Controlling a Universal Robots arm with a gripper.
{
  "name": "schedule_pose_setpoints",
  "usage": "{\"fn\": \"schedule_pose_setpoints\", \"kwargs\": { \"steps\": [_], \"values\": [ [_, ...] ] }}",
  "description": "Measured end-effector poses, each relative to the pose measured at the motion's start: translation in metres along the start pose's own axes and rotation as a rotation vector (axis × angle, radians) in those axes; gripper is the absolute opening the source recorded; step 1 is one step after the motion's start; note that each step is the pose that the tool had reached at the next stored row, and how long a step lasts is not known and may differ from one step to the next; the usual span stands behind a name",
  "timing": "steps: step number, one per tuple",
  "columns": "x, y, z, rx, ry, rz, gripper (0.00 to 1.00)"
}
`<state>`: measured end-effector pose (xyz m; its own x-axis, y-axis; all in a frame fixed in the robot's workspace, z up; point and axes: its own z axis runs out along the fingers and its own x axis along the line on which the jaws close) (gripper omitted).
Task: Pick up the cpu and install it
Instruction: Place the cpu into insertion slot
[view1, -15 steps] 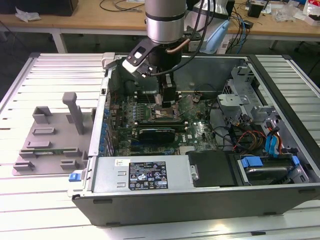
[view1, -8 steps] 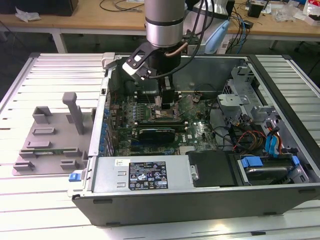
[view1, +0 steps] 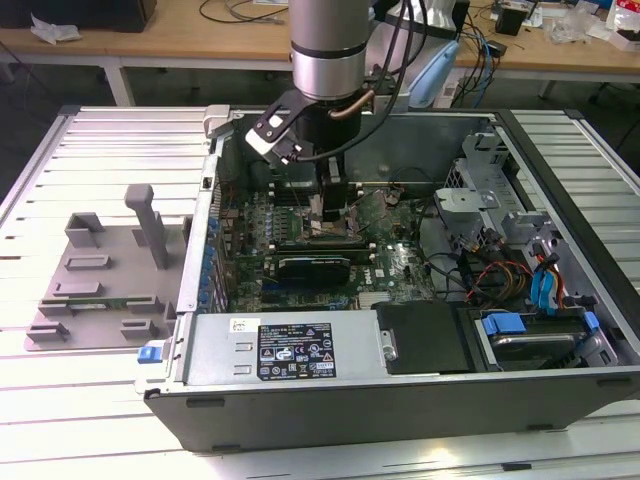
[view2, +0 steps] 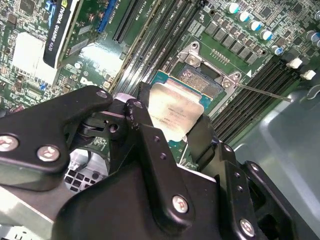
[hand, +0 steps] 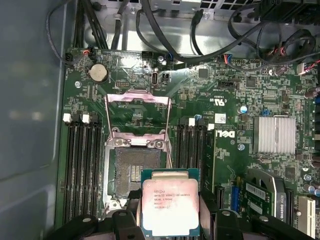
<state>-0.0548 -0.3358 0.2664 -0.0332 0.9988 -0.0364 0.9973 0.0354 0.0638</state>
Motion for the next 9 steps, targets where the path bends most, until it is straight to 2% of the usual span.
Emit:
{"fn": "schedule_pose_setpoints", "kwargs": {
  "steps": [3,6,9],
  "values": [
    [0.0011,0.0013,0.0024,0.0001,-0.0003,0.002,0.55],
    [0.0022,0.003,0.0096,0.0005,-0.0009,0.013,0.55],
    [0.0048,0.0039,0.0129,0.0008,-0.0014,0.022,0.55]
  ]
}}
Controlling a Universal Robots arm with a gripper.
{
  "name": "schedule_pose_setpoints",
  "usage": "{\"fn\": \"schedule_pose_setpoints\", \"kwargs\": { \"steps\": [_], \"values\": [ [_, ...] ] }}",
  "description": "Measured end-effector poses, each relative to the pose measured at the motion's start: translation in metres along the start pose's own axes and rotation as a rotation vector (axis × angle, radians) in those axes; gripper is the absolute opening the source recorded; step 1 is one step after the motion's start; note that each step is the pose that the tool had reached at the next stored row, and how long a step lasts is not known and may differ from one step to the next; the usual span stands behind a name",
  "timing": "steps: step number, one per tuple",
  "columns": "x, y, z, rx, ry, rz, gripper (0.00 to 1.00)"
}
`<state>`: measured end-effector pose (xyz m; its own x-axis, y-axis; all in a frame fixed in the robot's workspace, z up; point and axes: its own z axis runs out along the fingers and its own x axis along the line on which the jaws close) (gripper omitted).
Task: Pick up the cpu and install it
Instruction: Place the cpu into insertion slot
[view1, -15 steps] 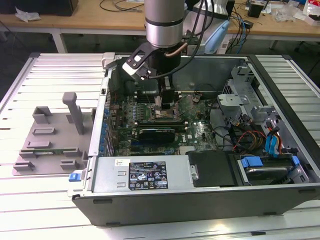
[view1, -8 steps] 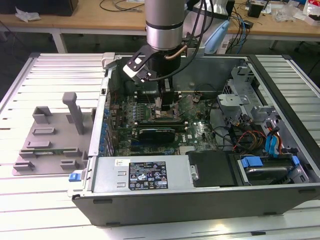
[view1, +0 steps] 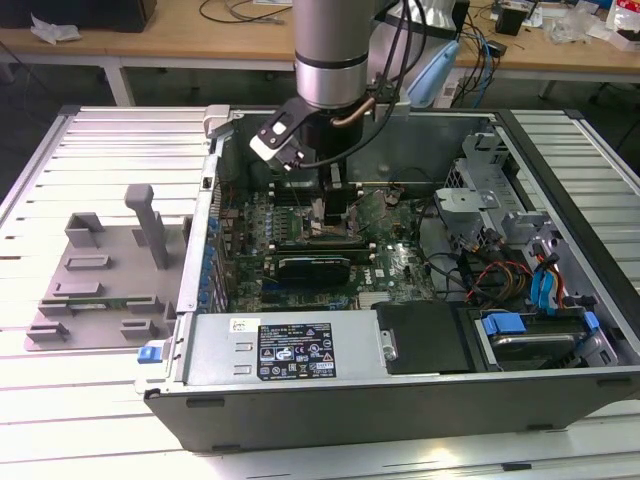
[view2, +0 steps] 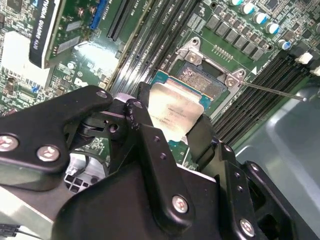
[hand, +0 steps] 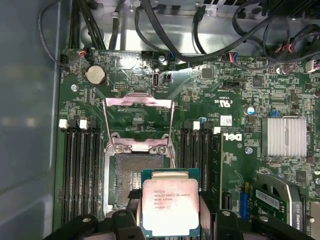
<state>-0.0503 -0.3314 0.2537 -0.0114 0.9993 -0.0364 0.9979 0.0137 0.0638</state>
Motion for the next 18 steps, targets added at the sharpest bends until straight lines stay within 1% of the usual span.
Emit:
{"fn": "schedule_pose_setpoints", "kwargs": {
  "steps": [2,4,5,7,9,10,13,15,18],
  "values": [
    [0.0021,0.0,0.001,0.0,0.0002,0.002,0.55],
    [0.0078,0.0,0.0026,0.0001,0.0009,0.002,0.55],
    [0.0114,-0.0001,0.005,0.0,0.0011,0.003,0.55],
    [0.0133,-0.0002,0.0083,0.0002,0.001,0.003,0.55],
    [0.0168,-0.0004,0.0161,0.0001,0.0009,0.004,0.55],
    [0.0177,-0.0007,0.0199,0.0002,0.0008,0.005,0.55],
    [0.0188,-0.001,0.0249,0.0002,0.0008,0.006,0.55],
    [0.0191,-0.0013,0.0304,0.0002,0.0007,0.007,0.55],
    [0.0193,-0.0017,0.0355,0.0004,0.0006,0.007,0.55]
  ]
}}
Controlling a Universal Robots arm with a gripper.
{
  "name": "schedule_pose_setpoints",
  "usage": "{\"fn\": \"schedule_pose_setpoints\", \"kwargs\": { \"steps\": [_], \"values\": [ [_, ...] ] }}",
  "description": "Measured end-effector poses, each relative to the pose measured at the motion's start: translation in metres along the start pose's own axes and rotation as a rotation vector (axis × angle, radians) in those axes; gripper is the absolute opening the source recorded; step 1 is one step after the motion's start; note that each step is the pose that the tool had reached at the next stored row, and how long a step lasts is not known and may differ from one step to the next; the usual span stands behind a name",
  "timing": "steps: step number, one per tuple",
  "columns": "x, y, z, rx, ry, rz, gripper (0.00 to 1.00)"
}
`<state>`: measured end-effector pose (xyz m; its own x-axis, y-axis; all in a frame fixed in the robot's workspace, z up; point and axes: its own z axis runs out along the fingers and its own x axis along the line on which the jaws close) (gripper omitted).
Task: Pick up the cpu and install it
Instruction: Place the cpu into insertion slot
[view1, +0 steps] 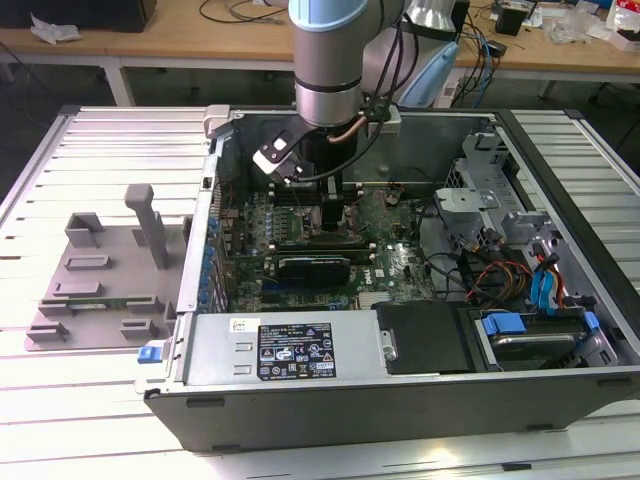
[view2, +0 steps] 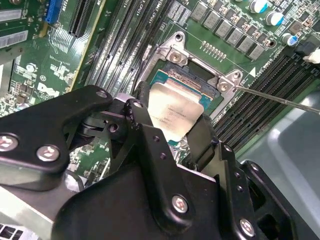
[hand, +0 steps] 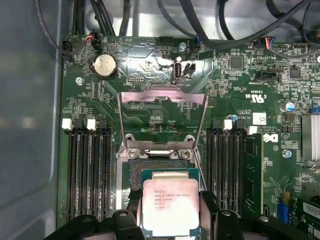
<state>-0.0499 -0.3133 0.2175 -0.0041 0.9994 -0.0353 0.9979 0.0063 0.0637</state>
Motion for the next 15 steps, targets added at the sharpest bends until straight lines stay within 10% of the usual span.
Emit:
{"fn": "schedule_pose_setpoints", "kwargs": {
  "steps": [15],
  "values": [
    [0.0063,-0.0005,0.011,0.0004,0.0003,0.0,0.55]
  ]
}}
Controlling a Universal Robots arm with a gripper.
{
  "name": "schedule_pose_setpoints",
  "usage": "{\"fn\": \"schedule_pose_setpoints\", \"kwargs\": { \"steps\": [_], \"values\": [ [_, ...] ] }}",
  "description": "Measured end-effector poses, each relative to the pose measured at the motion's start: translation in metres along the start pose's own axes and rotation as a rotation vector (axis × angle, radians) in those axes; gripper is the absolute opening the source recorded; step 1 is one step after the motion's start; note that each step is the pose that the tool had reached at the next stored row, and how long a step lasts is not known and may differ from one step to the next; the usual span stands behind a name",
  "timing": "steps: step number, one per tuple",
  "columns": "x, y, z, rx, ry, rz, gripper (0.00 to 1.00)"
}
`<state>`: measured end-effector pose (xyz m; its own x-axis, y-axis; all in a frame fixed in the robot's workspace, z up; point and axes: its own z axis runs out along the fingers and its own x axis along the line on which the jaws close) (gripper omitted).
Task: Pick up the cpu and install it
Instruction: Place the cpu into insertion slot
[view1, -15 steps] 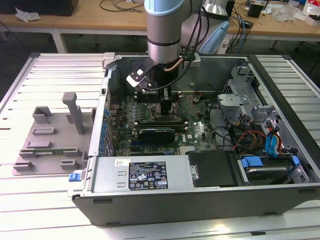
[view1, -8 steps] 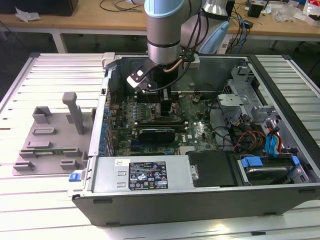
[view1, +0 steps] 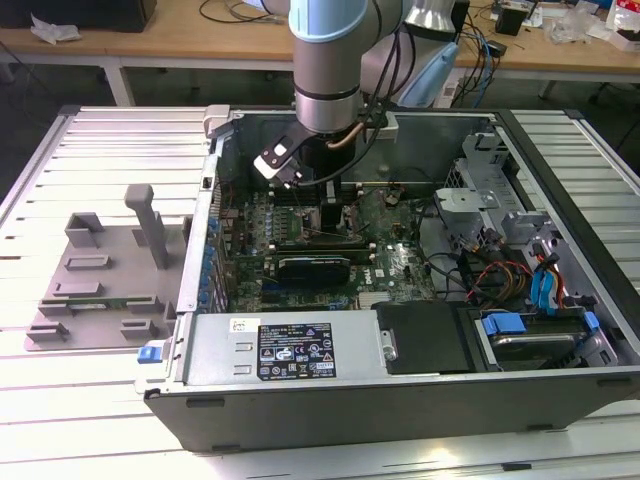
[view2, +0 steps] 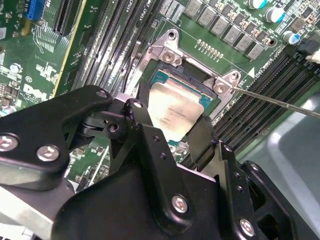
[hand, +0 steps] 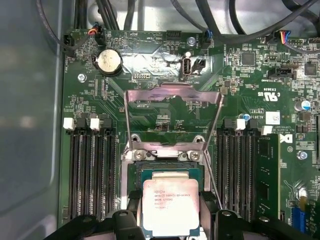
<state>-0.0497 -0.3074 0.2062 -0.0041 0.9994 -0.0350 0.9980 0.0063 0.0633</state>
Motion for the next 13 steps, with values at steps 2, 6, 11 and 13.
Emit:
{"fn": "schedule_pose_setpoints", "kwargs": {
  "steps": [2,6,11,13],
  "values": [
    [0.0001,-0.0002,0.0032,0.0001,0.0,0.0,0.55],
    [0.0001,-0.0004,0.0053,0.0001,-0.0002,0.0,0.55],
    [0.0002,-0.0004,0.0063,0.0001,-0.0001,0.0,0.55],
    [0.0003,-0.0004,0.0068,0.0,0.0001,0.002,0.55]
  ]
}}
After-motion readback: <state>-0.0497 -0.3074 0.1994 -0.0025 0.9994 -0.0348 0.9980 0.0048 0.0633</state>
